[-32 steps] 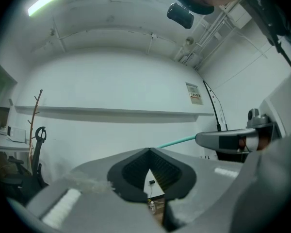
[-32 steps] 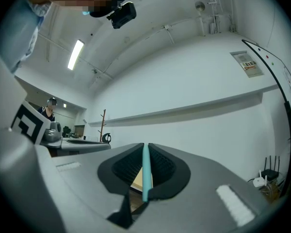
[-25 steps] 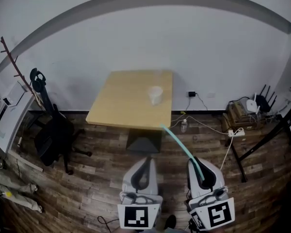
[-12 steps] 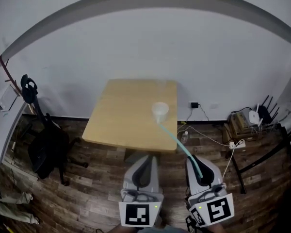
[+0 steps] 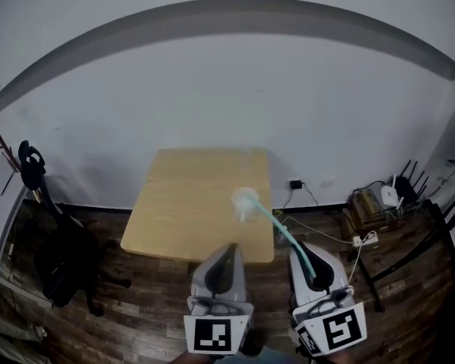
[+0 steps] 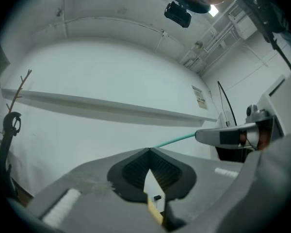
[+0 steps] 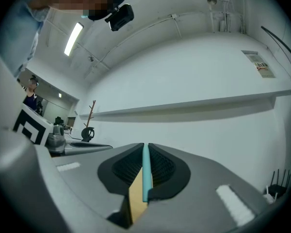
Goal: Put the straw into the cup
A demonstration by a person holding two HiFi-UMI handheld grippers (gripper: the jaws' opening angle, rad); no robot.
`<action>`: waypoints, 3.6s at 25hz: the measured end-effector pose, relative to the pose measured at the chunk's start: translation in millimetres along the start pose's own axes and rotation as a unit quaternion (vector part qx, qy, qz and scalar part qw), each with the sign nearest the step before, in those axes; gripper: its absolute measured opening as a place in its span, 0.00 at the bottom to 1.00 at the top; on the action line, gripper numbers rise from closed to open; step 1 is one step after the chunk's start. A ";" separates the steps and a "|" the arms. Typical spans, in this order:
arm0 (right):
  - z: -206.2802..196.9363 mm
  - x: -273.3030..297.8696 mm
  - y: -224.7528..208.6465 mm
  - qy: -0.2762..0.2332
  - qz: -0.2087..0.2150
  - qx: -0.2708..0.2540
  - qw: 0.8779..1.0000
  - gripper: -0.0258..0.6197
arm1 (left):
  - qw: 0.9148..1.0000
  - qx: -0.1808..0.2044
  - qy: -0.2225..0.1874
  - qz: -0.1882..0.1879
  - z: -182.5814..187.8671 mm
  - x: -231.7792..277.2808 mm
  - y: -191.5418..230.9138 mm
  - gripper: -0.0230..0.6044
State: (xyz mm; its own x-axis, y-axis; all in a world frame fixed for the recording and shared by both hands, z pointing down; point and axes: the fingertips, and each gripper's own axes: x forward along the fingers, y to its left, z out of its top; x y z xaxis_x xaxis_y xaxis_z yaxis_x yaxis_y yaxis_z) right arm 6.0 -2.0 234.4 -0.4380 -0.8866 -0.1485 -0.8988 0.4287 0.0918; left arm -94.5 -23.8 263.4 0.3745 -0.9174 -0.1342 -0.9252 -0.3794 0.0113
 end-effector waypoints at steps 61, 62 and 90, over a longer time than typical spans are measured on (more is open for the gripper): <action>-147.2 160.7 -138.3 0.113 0.085 0.076 0.987 0.09 | 0.989 -0.006 0.120 0.087 -126.5 207.4 47.1 0.06; -154.7 158.4 -136.7 0.121 0.087 0.079 0.986 0.09 | 0.988 -0.009 0.124 0.088 -132.8 206.6 47.6 0.06; -284.8 177.7 -91.0 0.252 0.120 0.116 0.953 0.11 | 0.971 -0.054 0.211 0.103 -231.0 191.4 89.2 0.06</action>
State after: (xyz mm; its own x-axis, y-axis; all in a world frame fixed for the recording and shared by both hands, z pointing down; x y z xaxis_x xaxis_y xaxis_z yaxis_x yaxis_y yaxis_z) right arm 15.0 -248.1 480.0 -0.6199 -0.7044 0.3458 -0.7791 0.6049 -0.1646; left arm -91.2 -260.9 467.6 0.1954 -0.9340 0.2990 -0.9797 -0.1722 0.1024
